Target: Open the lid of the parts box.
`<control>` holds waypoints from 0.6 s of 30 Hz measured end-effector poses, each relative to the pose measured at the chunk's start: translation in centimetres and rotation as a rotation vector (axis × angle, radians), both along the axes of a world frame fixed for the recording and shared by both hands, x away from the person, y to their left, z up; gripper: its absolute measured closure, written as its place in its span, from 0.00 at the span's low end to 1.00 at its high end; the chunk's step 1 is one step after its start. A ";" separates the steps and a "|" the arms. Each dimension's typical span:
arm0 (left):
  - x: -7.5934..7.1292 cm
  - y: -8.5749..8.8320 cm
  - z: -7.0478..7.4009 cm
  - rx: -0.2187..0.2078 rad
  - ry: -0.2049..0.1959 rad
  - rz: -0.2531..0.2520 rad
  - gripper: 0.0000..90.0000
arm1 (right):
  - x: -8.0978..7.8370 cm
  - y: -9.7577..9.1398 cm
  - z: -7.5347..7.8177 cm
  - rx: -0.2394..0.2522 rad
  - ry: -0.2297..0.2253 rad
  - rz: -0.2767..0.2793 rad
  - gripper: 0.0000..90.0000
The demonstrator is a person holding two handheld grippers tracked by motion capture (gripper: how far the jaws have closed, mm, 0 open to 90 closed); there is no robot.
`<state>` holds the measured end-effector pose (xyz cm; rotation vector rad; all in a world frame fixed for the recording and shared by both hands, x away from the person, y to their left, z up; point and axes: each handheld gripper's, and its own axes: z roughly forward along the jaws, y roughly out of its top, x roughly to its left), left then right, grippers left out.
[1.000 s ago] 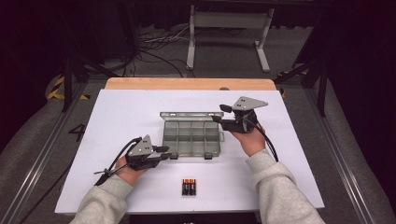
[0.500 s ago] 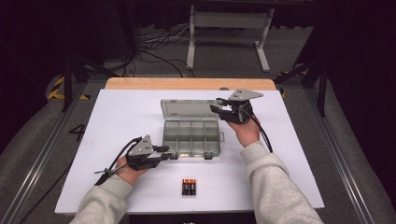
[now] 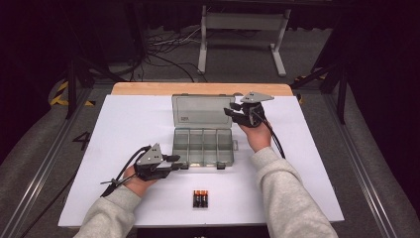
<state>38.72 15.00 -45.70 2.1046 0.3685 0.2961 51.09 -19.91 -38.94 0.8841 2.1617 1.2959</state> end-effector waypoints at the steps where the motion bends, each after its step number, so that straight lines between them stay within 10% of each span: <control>1: 0.0 0.0 0.0 -0.001 0.002 -0.002 0.75 | 0.1 0.0 -0.2 -0.001 0.005 -0.003 0.71; 18: 0.0 -0.2 -0.1 -0.001 0.003 0.002 0.75 | 1.4 0.7 -2.6 -0.020 0.071 -0.012 0.55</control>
